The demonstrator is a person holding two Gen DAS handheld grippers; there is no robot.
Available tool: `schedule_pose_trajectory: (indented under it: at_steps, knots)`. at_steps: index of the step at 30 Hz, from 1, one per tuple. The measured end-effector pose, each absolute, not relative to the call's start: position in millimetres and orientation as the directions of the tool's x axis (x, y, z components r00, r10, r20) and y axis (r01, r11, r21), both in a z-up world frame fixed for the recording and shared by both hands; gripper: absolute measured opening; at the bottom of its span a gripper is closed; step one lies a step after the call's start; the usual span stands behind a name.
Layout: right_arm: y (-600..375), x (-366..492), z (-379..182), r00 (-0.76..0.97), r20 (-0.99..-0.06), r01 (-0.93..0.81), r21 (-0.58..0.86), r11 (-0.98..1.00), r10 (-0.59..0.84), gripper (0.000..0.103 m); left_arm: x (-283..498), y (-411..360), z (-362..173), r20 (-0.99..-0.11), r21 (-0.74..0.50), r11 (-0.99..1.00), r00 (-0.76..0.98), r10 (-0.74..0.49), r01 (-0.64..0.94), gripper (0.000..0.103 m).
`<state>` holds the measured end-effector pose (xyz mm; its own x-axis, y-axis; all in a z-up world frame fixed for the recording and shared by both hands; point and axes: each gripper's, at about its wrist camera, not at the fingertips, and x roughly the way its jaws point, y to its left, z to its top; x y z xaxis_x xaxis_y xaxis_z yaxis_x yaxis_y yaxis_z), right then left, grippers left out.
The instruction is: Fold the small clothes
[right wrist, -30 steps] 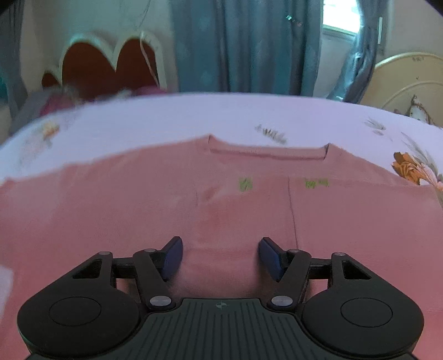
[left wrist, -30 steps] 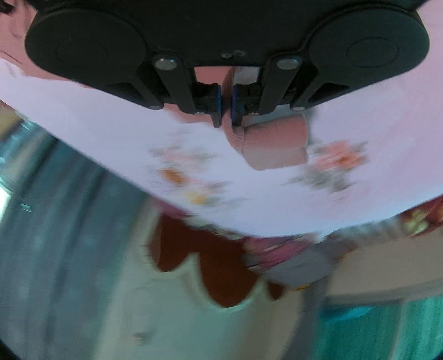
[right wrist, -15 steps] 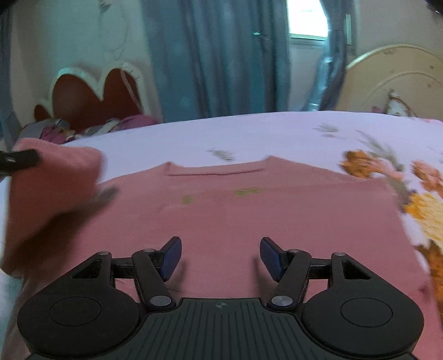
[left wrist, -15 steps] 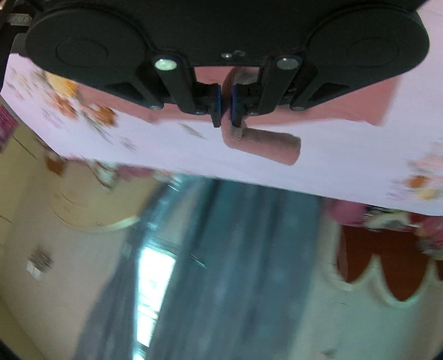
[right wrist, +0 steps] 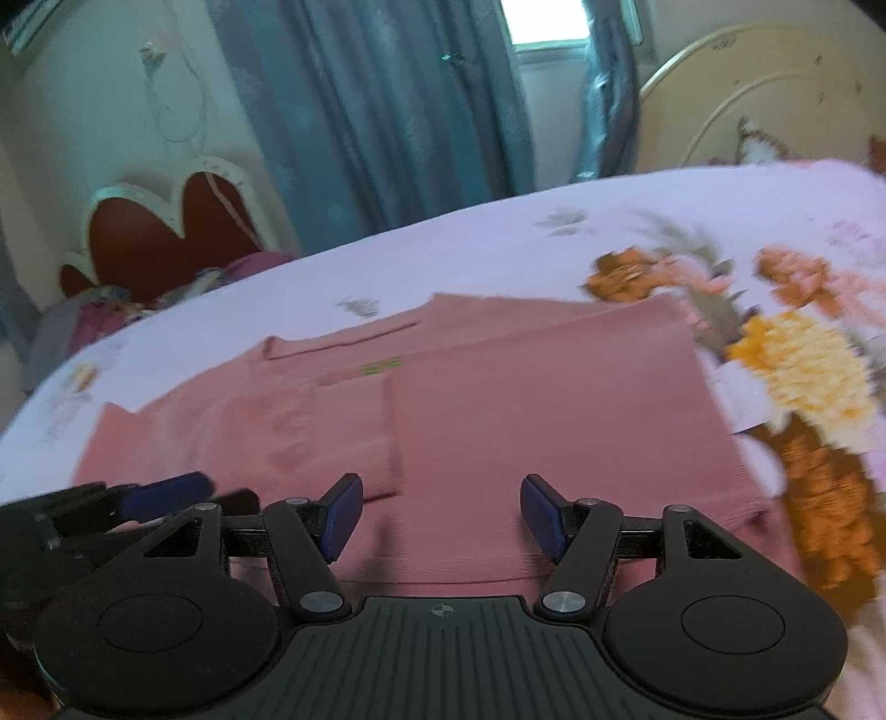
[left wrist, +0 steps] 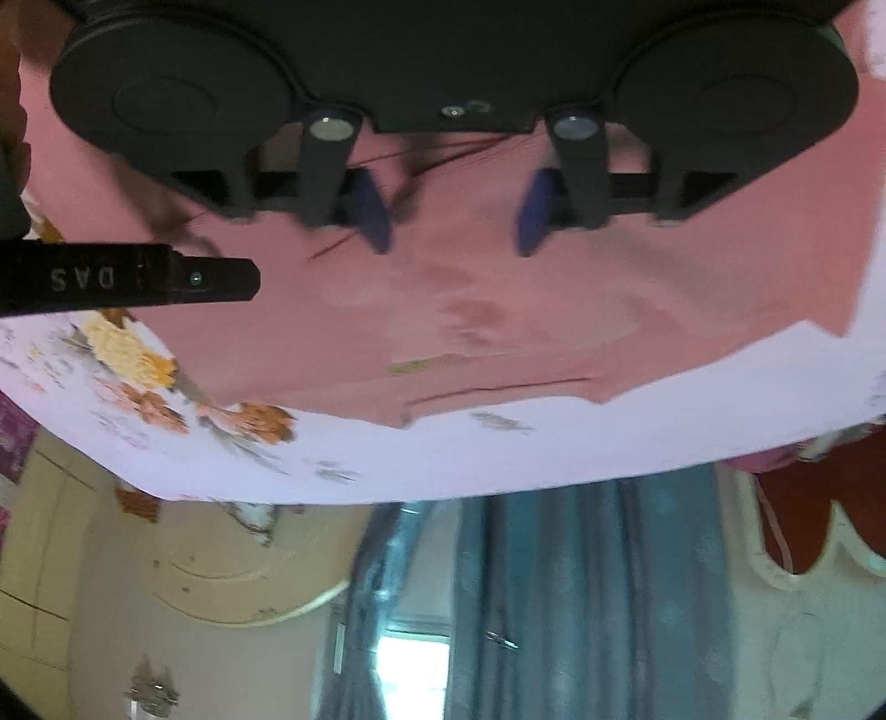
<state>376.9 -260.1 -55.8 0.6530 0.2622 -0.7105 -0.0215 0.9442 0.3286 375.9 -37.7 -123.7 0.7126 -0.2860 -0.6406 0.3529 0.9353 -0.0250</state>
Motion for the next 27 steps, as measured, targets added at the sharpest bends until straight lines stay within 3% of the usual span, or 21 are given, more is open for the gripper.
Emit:
schedule_pose_trajectory:
  at_steps: [6,11,14,17,22,24,26,27]
  knots:
    - [-243.1,397.4,-75.2,0.595,-0.737,-0.034,0.377,0.926,0.321,0.063,358.4,2.4,-115.6,-0.615,0.084,0.974,0.78,-0.116,0.211,0.059]
    - [-240.1,420.6,-86.8,0.571,-0.721,0.015,0.489,0.872,0.394,0.063,346.5,49.7,-124.1,-0.639,0.156,0.984,0.768,0.035,0.085,0.059]
    - [-232.3,429.6,-85.6,0.588,-0.718,0.02,0.474,0.88,0.373,0.062,338.4,71.9,-131.0,-0.655,0.179,0.984,0.748,0.106,0.017,0.059]
    - [-221.6,434.5,-84.1,0.584,-0.732,0.003,0.434,0.901,0.351,0.016,337.0,85.6,-135.3,-0.662,0.207,0.978,0.73,0.171,-0.041,0.059]
    - [-211.8,423.1,-69.0,0.652,-0.7,-0.046,0.345,0.937,0.29,0.01,351.0,91.9,-139.3,-0.644,0.216,0.972,0.735,0.213,-0.092,0.059]
    - [-214.3,411.9,-51.1,0.716,-0.654,-0.072,0.279,0.958,0.244,0.01,353.8,92.1,-140.6,-0.629,0.224,0.97,0.746,0.221,-0.099,0.054]
    - [-220.2,399.2,-36.6,0.767,-0.613,-0.077,0.205,0.976,0.189,0.009,359.1,94.0,-141.1,-0.62,0.219,0.97,0.752,0.224,-0.108,0.028]
    - [-224.9,393.2,-32.0,0.786,-0.599,-0.067,0.164,0.984,0.153,0.009,359.3,95.1,-142.4,-0.62,0.211,0.971,0.752,0.223,-0.114,0.024]
